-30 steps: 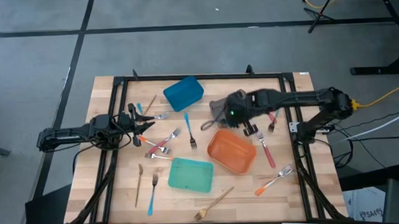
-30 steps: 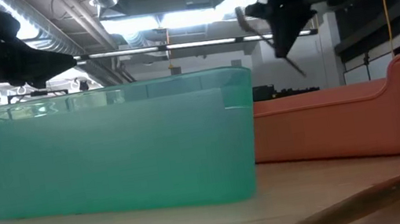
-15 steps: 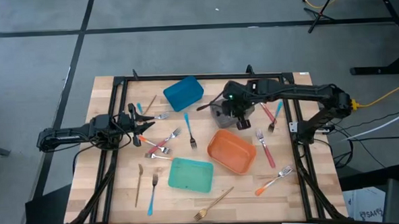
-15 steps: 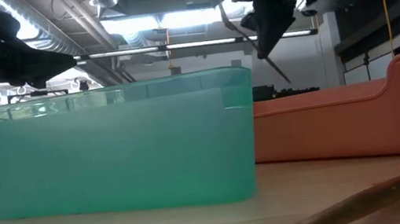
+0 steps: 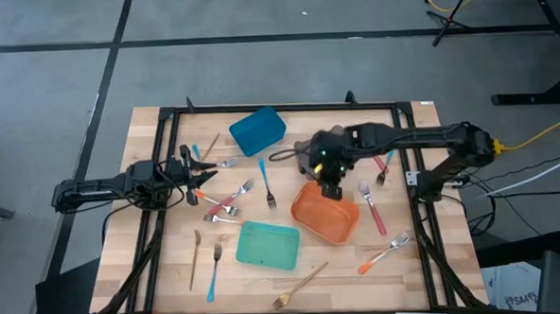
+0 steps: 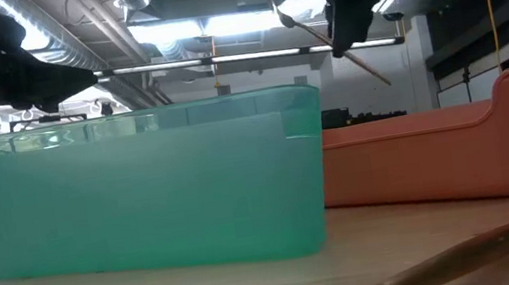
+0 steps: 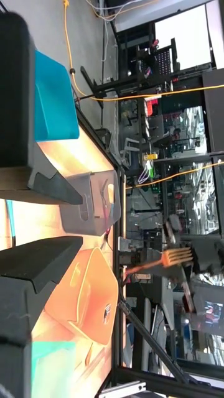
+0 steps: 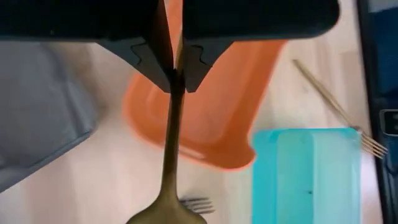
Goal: Sort silverware by color (type)
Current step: Put the gold fork into the orange bin
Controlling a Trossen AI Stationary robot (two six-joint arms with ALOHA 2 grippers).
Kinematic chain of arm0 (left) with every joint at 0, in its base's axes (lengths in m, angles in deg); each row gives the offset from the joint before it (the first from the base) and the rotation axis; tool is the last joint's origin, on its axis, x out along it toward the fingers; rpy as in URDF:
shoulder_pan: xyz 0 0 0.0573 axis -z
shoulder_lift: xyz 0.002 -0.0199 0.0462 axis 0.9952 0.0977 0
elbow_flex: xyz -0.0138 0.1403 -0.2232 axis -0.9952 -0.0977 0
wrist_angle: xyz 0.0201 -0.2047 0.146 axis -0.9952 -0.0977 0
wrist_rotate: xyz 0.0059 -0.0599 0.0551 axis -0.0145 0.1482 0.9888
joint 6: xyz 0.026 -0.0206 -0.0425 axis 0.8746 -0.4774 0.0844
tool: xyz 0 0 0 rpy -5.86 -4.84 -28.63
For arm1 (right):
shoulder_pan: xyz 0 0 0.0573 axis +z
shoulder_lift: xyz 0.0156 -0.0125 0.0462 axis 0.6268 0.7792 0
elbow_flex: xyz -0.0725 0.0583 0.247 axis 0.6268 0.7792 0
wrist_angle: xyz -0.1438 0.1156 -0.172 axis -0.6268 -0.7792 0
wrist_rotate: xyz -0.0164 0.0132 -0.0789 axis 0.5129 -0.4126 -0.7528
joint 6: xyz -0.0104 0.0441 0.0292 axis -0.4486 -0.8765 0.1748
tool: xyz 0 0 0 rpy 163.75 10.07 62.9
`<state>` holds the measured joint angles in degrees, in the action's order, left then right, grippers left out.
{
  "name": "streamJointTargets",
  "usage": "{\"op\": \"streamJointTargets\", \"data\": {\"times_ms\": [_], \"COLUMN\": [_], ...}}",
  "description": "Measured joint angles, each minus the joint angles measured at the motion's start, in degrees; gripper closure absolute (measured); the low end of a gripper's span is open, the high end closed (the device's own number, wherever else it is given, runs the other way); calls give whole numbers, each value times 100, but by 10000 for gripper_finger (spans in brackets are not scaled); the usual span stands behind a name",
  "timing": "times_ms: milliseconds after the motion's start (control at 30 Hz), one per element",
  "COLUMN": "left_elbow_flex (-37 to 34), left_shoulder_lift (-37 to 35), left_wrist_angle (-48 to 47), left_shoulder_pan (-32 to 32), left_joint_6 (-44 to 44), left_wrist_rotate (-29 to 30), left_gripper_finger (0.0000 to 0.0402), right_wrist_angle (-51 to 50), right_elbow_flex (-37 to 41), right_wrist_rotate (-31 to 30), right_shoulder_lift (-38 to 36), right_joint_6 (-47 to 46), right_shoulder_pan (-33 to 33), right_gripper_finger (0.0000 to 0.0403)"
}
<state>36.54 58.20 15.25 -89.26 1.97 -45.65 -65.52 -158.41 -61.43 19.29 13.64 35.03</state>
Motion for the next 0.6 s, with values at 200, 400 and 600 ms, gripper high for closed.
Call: {"op": "streamJointTargets", "data": {"times_ms": [200,400,600], "left_elbow_flex": [2,2,0], "left_shoulder_lift": [0,0,0], "left_wrist_angle": [-2,-2,-2], "left_shoulder_pan": [0,0,0], "left_joint_6": [-9,-11,-13], "left_wrist_rotate": [-9,-9,-9], "left_gripper_finger": [316,316,316], "right_wrist_angle": [17,167,615], "right_elbow_flex": [290,603,959], "right_wrist_rotate": [-1,-49,-462], "right_shoulder_lift": [0,0,2], "right_joint_6": [-939,-1630,-1980], "right_shoulder_pan": [509,992,1258], "right_gripper_finger": [398,398,398]}}
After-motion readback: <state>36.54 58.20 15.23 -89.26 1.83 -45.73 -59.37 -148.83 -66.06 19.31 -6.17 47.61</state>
